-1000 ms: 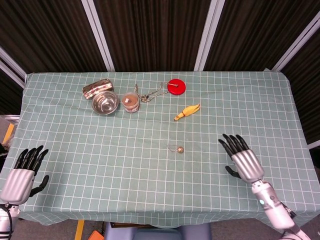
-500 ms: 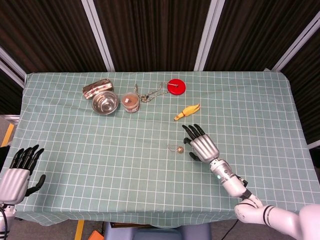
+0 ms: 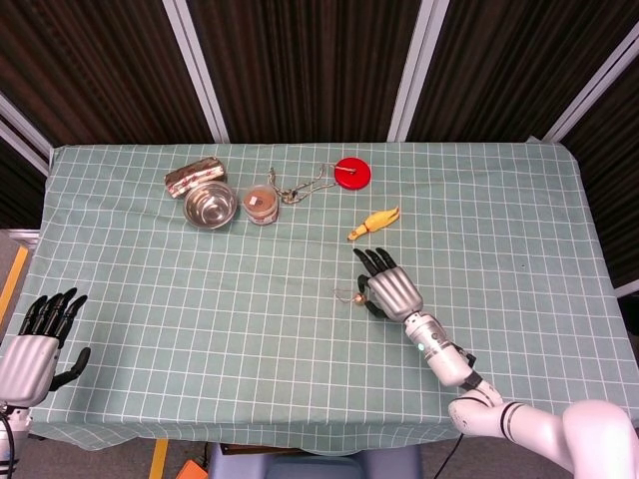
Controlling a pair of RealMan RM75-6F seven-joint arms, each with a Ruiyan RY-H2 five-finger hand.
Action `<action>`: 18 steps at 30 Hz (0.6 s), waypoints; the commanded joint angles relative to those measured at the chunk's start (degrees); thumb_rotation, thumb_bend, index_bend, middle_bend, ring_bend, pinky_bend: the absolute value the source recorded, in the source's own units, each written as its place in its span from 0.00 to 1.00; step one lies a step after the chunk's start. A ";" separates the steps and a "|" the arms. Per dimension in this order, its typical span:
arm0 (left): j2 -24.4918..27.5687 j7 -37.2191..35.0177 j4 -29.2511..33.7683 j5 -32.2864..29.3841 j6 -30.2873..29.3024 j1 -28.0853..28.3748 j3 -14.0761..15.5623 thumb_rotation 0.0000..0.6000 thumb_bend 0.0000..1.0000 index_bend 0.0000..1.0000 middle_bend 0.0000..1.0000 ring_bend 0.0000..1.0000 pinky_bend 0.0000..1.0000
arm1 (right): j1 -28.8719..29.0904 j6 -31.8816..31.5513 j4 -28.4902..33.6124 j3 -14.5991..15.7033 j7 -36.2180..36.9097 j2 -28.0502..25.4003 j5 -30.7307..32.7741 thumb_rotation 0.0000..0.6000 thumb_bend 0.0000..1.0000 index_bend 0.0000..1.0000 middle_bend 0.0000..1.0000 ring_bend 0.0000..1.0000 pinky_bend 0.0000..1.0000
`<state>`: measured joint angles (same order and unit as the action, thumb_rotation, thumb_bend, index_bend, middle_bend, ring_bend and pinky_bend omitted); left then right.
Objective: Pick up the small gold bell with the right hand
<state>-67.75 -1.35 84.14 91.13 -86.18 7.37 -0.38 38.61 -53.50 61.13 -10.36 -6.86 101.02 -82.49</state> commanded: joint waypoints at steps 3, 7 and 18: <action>0.04 -0.11 -0.03 -0.02 -0.08 -0.02 -0.05 1.00 0.41 0.00 0.00 0.00 0.00 | 0.89 0.27 -1.18 0.09 0.76 1.06 0.57 1.00 0.46 0.62 0.11 0.00 0.00; 0.09 -0.25 -0.14 -0.02 -0.09 0.00 -0.08 1.00 0.41 0.00 0.00 0.00 0.00 | 1.20 0.11 -1.91 0.27 0.56 1.64 1.08 1.00 0.48 0.63 0.11 0.00 0.00; 0.13 -0.41 -0.18 -0.13 -0.02 -0.01 -0.11 1.00 0.41 0.00 0.00 0.00 0.00 | 1.87 0.41 -2.71 0.74 0.28 2.24 2.30 1.00 0.51 0.68 0.13 0.00 0.00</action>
<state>-67.62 -1.76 83.96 91.00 -86.20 7.36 -0.48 40.47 -53.10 58.43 -9.62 -6.59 103.25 -80.20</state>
